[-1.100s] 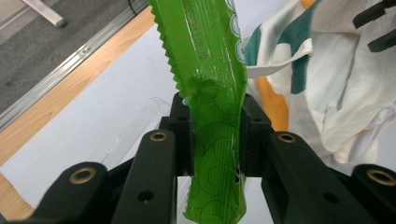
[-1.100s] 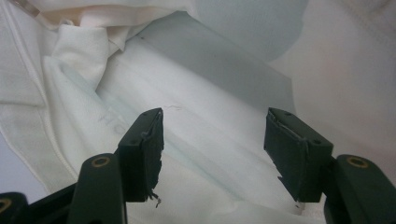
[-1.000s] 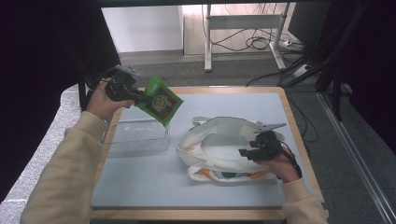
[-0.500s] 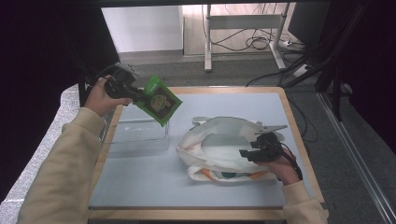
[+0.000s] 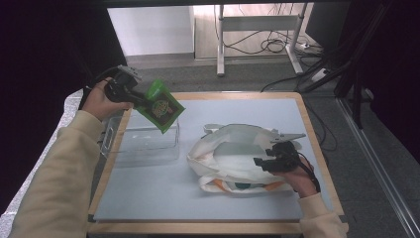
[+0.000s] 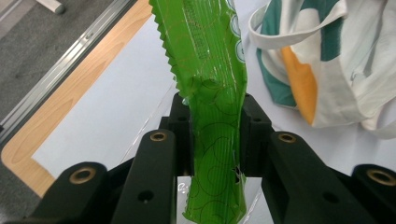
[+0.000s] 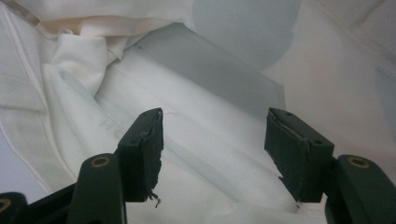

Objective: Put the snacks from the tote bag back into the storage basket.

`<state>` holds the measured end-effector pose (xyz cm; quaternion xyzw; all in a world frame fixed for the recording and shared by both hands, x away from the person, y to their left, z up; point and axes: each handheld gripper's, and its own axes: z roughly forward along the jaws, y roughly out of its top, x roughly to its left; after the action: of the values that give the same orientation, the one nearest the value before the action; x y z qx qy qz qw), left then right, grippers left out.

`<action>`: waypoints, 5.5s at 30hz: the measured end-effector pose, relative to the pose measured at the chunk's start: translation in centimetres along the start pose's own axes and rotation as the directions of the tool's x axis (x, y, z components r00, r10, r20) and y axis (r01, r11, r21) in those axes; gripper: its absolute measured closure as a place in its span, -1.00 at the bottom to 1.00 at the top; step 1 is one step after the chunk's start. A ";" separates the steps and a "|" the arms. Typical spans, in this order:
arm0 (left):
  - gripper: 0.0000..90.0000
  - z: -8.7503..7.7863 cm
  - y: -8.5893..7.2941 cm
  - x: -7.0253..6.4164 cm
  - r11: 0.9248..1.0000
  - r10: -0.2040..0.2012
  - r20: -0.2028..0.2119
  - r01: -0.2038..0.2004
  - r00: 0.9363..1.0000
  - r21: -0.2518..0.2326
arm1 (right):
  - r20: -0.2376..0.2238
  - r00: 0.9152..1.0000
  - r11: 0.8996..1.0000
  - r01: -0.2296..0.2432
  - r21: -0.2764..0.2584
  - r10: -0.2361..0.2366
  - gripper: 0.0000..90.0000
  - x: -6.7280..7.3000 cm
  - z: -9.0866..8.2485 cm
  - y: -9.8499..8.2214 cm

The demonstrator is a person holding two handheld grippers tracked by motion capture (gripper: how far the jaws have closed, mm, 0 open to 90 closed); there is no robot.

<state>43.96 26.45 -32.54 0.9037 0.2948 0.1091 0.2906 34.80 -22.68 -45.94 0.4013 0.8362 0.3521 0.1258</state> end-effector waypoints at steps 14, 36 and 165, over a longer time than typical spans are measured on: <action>0.59 1.4 -1.4 1.5 1.000 0.006 0.011 -0.006 1.000 0.028 | 0.001 1.000 1.000 0.012 0.003 -0.012 -0.17 0.1 0.1 0.0; 0.59 4.6 -2.6 2.9 0.976 0.098 0.021 -0.100 0.995 0.193 | 0.011 1.000 1.000 0.017 0.008 -0.017 -0.17 0.3 0.3 0.0; -0.34 9.3 -12.0 -14.9 0.947 -0.187 -0.019 0.175 0.982 -0.270 | -0.017 0.999 0.997 0.046 -0.060 -0.047 -0.22 0.2 -0.6 0.1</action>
<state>29.78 21.17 -47.53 0.8228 0.3652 0.1406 0.4120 34.43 -22.78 -45.43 0.3745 0.8356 0.3773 0.1383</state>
